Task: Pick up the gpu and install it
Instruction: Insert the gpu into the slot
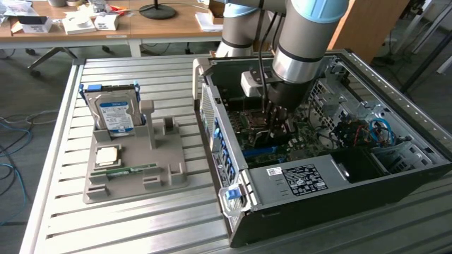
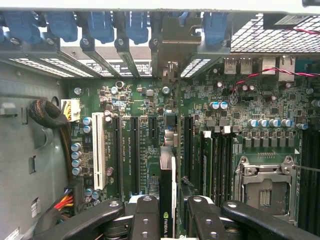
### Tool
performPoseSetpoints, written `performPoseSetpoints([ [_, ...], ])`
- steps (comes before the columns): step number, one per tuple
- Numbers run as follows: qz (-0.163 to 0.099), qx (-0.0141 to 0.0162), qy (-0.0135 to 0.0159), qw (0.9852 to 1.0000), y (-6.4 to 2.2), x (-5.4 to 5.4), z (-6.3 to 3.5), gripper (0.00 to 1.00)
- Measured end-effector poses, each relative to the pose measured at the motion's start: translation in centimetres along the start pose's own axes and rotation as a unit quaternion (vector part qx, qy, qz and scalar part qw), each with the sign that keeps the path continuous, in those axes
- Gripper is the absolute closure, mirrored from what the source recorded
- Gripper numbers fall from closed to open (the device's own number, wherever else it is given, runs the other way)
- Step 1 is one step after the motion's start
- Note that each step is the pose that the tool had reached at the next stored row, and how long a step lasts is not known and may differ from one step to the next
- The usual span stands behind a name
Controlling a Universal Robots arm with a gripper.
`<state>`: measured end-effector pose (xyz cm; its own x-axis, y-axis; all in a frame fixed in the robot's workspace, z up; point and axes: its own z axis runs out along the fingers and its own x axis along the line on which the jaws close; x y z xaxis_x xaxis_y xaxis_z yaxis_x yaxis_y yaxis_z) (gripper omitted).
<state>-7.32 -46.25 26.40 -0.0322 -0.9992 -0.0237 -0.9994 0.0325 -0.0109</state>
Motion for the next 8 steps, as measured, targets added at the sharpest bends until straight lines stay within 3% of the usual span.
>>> performPoseSetpoints([
  [8, 0.000, 0.0000, 0.0000, 1.0000, 0.00, 0.00, 0.09, 0.74],
])
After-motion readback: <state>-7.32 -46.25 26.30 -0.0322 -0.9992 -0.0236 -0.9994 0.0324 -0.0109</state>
